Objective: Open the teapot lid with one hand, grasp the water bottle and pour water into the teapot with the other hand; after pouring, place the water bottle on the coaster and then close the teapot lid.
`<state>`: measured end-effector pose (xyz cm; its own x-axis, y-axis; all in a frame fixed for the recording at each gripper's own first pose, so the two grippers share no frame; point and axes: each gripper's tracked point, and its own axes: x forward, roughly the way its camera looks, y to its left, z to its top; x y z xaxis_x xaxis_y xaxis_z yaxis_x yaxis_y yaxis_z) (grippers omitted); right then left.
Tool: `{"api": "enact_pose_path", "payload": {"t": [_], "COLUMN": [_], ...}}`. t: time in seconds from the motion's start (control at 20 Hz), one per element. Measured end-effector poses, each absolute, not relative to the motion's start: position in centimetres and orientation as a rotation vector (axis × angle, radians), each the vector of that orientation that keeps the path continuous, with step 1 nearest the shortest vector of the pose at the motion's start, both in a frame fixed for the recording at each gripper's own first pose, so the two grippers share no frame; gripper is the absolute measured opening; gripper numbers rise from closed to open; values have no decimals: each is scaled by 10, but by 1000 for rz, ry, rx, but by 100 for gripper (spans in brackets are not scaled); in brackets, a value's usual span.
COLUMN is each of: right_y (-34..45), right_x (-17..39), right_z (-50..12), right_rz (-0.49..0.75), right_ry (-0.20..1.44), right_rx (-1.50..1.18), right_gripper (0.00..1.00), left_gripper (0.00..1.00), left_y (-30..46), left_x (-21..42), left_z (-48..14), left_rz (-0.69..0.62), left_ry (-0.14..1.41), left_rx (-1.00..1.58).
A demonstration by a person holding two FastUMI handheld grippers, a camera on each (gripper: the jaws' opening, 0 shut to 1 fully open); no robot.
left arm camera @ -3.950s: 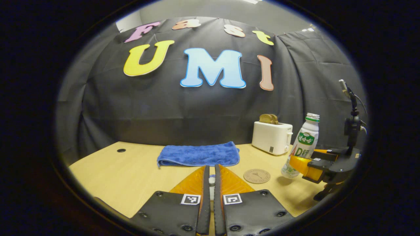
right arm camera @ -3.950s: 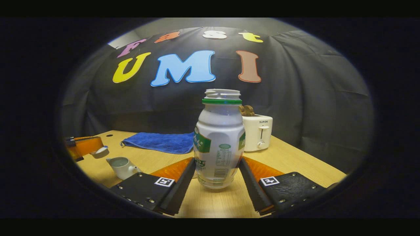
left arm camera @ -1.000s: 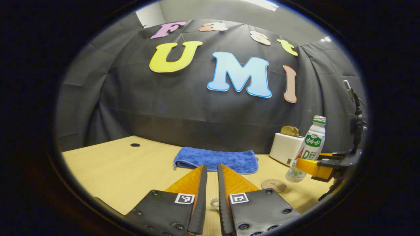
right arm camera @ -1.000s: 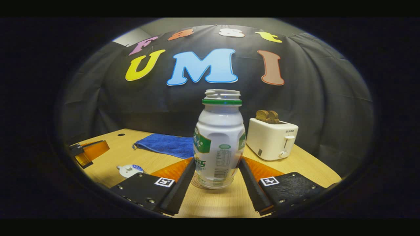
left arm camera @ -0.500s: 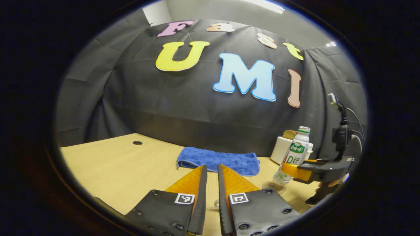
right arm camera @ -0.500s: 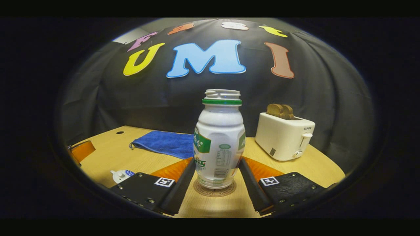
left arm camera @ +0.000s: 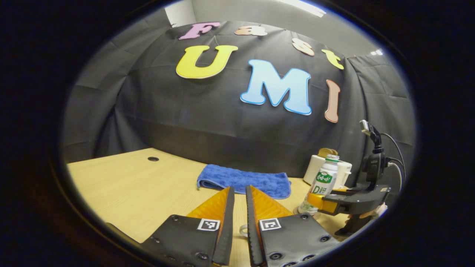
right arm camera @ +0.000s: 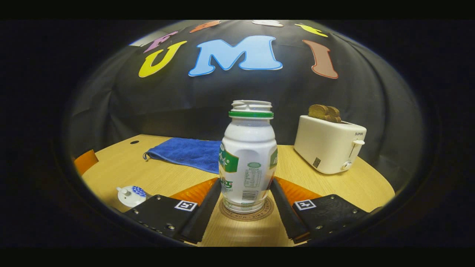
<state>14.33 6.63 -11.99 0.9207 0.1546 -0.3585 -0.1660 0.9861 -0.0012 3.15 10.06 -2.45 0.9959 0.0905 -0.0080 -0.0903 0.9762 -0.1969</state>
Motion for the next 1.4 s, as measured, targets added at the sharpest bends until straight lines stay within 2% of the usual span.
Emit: {"api": "enact_pose_path", "payload": {"t": [0.35,0.4,0.45,0.5,0.55,0.6,1.0,1.05,1.35,1.4], "right_y": [65,65,67,67,66,64,64,64,58,57], "right_x": [142,142,143,143,143,142,130,128,115,112], "right_z": [-121,-121,-121,-120,-119,-117,-103,-101,-86,-83], "right_rz": [171,175,180,181,179,177,192,194,184,181], "right_ry": [371,371,368,366,362,356,312,305,256,248], "right_rx": [-49,-51,-46,-40,-37,-33,-30,-33,-39,-35], "right_gripper": [84,87,98,98,98,98,98,98,98,98], "left_gripper": [29,25,25,25,29,25,25,29,25,29], "left_y": [100,99,99,99,98,98,97,96,95,94], "left_x": [33,33,34,33,34,34,34,34,34,34], "left_z": [-26,-27,-28,-28,-29,-29,-30,-30,-30,-30], "left_rz": [85,84,84,83,83,82,79,79,77,75], "left_ry": [8,10,12,13,13,14,20,22,22,20], "left_rx": [-200,-200,-199,-198,-197,-197,-195,-193,-188,-187]}}
